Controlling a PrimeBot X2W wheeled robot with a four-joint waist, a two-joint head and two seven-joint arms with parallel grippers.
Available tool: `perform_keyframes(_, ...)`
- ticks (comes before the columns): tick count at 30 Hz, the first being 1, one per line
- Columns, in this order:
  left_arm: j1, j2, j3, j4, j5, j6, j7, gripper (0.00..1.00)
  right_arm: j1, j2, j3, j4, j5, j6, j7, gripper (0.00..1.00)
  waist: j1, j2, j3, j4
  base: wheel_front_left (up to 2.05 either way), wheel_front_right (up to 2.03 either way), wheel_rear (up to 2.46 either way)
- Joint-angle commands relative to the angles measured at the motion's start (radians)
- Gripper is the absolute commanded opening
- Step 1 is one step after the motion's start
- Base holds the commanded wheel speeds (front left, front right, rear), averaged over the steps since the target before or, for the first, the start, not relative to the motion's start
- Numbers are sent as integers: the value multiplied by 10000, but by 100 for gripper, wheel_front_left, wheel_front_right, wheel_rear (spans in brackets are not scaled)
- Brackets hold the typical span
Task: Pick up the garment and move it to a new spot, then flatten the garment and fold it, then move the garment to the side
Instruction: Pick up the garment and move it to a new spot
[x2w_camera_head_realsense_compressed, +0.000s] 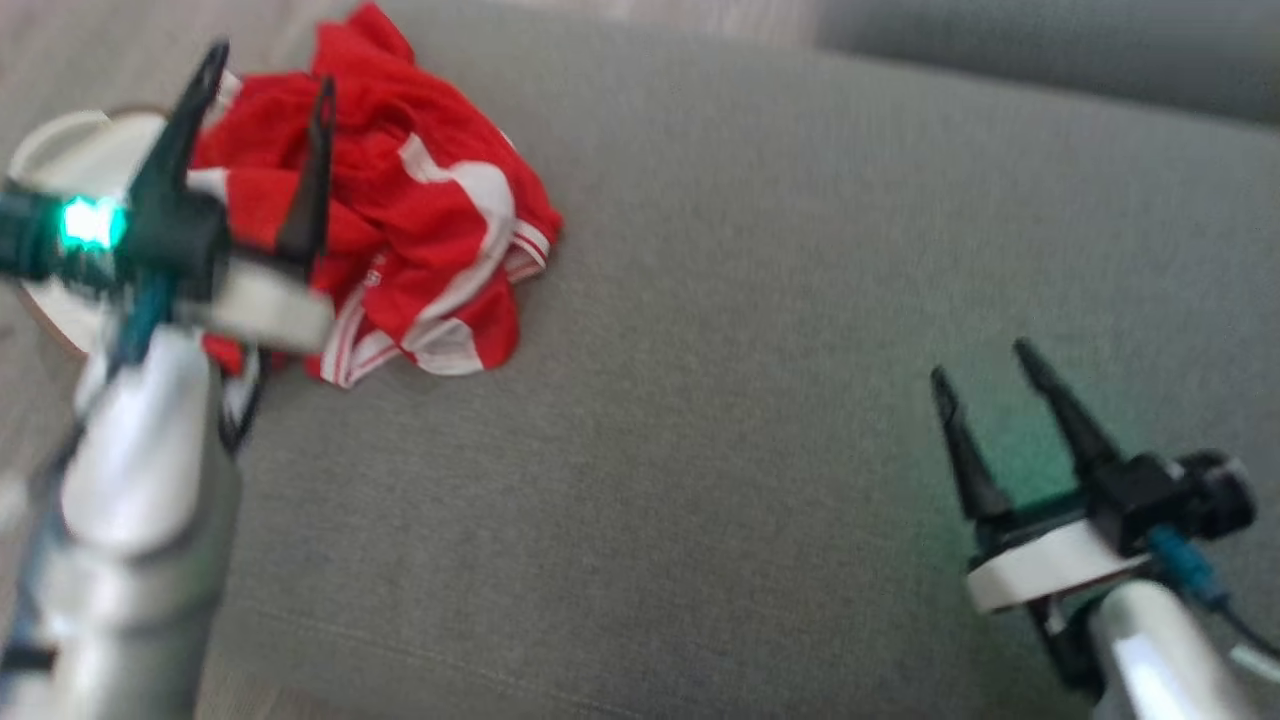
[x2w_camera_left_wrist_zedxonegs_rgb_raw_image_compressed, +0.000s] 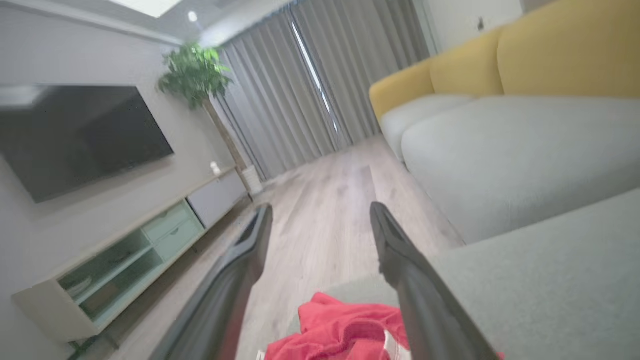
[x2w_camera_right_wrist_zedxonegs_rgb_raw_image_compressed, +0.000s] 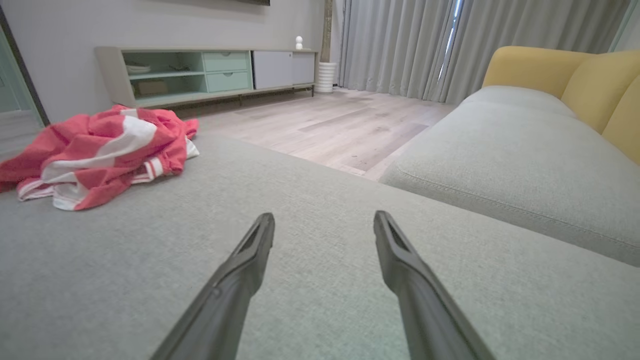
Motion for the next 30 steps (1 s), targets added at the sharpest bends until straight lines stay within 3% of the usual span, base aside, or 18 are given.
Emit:
perform_keyframes(1, -799, 488, 232, 92, -66, -34, 311, 100, -130, -247, 180, -363, -44, 77, -107, 100, -3, 0, 975, -352, 0, 0, 0)
perform_keyframes(5, -2482, 433, -225, 1864, -852, -97, 1878, 100, -286, -779, 77, -677, -26, 77, -107, 100, -3, 0, 1496, -400, 0, 0, 0)
perform_keyframes(9, -3708, 334, -1151, 3377, -2713, -105, 3444, 100, -197, -1180, -20, -958, -41, 77, -107, 100, -3, 0, 1892, -352, 0, 0, 0)
perform_keyframes(14, -4450, 681, -1903, 4739, -4097, -107, 4862, 100, -146, -1538, 19, -1262, -14, 77, -107, 100, -3, 0, 2252, -472, 0, 0, 0)
perform_keyframes(17, -4634, 881, -2082, 5364, -4351, -107, 4959, 100, -166, -1693, -15, -1414, -18, 77, -107, 100, -3, 0, 2504, -556, 0, 0, 0)
perform_keyframes(26, -4830, 619, -2902, 6277, -5171, -108, 4454, 100, -101, -2027, -391, -1660, -9, 77, -107, 100, -3, 0, 3190, -445, 0, 0, 0)
perform_keyframes(27, -4856, 593, -3039, 6288, -5259, -108, 4381, 88, -106, -2023, -398, -1662, -18, 77, -107, 100, -3, 0, 3209, -422, 0, 0, 0)
perform_keyframes(28, -4881, 586, -3173, 6278, -5351, -108, 4274, 24, -121, -2005, -387, -1660, -21, 77, -107, 100, -3, 0, 3222, -405, 0, 0, 0)
perform_keyframes(29, -4943, 608, -3466, 6167, -5572, -108, 4012, 0, -180, -1963, -336, -1640, -24, 77, -107, 100, -3, 0, 3212, -392, 0, 0, 0)
perform_keyframes(30, -4977, 654, -3631, 6078, -5694, -108, 3878, 0, -228, -1928, -304, -1621, -14, 77, -107, 100, -3, 0, 3181, -401, 0, 0, 0)
